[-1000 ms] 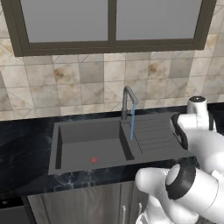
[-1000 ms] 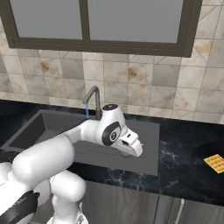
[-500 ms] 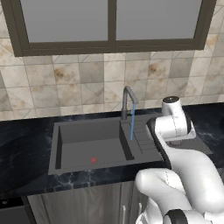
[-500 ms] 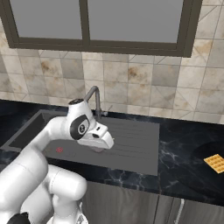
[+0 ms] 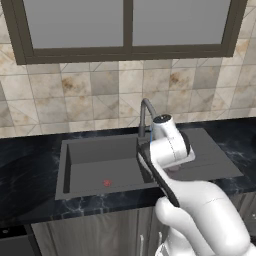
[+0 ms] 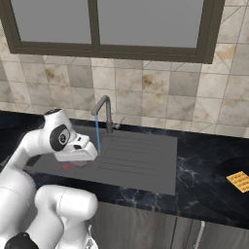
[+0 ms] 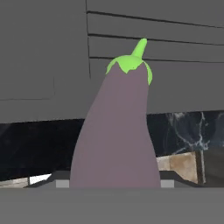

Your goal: Turn on the sink faucet. Then move the eggplant from the counter to the sink. Turn off the sink. Move the vegetable from the sink to the pot next to the stove. Finally move the pot to the front right burner.

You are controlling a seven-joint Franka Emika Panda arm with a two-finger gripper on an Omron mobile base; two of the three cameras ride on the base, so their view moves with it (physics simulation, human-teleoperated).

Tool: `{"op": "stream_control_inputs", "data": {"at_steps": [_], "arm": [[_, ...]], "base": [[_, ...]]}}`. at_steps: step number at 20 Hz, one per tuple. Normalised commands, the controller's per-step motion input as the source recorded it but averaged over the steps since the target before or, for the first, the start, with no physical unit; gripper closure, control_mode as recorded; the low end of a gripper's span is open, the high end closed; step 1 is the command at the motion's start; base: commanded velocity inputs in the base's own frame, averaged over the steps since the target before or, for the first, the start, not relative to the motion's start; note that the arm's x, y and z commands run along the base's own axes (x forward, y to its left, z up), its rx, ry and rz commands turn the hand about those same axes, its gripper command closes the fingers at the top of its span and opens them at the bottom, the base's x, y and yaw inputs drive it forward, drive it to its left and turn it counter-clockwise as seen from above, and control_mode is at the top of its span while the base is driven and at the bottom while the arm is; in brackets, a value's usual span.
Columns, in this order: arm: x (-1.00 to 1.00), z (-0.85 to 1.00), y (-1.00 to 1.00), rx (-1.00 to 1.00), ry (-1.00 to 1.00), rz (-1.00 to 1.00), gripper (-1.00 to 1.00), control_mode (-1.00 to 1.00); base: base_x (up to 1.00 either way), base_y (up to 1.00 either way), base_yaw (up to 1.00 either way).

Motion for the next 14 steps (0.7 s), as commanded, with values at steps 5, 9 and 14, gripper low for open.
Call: {"op": "stream_control_inputs", "data": {"at_steps": [5, 9, 14], "arm": [[0.41, 0.0, 1.0, 0.01, 0.06, 0.1, 1.0, -1.0], [0.65, -0.01, 1.0, 0.01, 0.02, 0.04, 1.0, -1.0], [0.75, -0.18, 0.89, 0.0, 0.01, 0.0, 1.0, -1.0]], "base": [[0.0, 0.0, 0.0], [0.0, 0.0, 0.0], [0.0, 0.0, 0.0]]}}
